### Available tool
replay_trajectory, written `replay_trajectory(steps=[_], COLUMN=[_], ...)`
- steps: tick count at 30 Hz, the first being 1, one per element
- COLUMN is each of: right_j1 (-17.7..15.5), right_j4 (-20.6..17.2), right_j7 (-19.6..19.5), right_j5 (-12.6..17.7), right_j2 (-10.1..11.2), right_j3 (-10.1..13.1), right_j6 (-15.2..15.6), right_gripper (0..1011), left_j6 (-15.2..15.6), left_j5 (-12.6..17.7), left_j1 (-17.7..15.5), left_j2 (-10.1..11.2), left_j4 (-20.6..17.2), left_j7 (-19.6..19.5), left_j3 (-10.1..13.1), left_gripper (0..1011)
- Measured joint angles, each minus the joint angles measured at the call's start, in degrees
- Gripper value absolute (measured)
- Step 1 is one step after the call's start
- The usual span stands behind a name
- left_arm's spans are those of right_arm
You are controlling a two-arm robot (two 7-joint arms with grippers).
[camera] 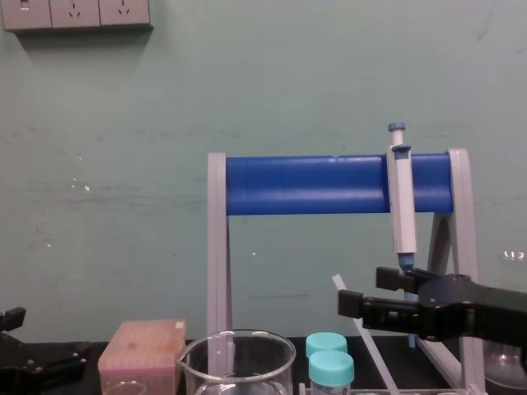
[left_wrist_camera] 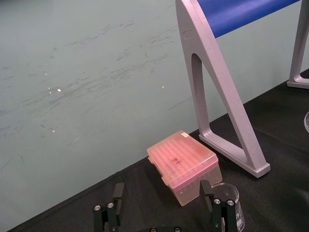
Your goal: Pick up the stirring rod with one hand, then place it down.
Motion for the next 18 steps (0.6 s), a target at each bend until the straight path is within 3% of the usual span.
replay_trajectory(steps=[8,12,13,18], right_j1=[-3.3,-5.6,-6.4,-7.9], right_j4=[-5.8,-7.7,-8.2,-8.5], right_j7=[-3.7,-8.9,-12.2,-20.5], right_j5=[0.9,-0.4,-1.5,-4.8], right_j2=[4.3,5.9,6.0,5.6], right_j3=[2.7,5.1,6.2,8.8], right_j6=[3.2,4.0,4.4,5.9], right_gripper=[1003,1003,1003,1003], left_j6=[0.0,0.0,0.0,0.0], left_j5=[0.0,0.0,0.0,0.0], left_j1=[0.0,0.0,0.0,0.0], left_j2=[0.0,0.0,0.0,0.0], left_j4=[0.0,0.0,0.0,0.0], left_j7=[0.0,0.0,0.0,0.0], left_j3=[0.0,0.0,0.0,0.0], left_gripper=[1000,1000,1000,1000])
